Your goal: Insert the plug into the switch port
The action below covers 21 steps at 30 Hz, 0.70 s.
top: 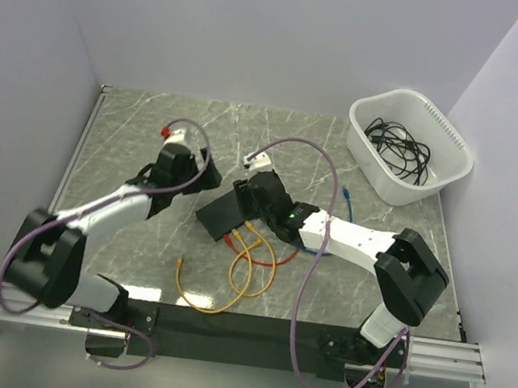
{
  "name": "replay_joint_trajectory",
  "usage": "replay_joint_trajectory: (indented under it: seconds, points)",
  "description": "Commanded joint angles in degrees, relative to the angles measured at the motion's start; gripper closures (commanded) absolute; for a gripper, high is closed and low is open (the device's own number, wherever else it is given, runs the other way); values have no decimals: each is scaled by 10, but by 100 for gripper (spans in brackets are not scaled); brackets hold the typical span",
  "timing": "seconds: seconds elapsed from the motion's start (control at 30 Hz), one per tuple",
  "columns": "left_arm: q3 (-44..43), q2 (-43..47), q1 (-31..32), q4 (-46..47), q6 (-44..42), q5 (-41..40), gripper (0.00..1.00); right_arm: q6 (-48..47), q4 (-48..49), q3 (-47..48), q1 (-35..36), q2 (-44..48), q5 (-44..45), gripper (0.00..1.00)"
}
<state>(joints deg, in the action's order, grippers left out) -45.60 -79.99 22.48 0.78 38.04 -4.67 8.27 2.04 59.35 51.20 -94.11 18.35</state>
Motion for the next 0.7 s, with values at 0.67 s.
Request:
replay_joint_trajectory:
  seconds: [0.67]
  points:
    - [278,341,1,103,-24,-145,2,90,13,-107,91,249,-40,10]
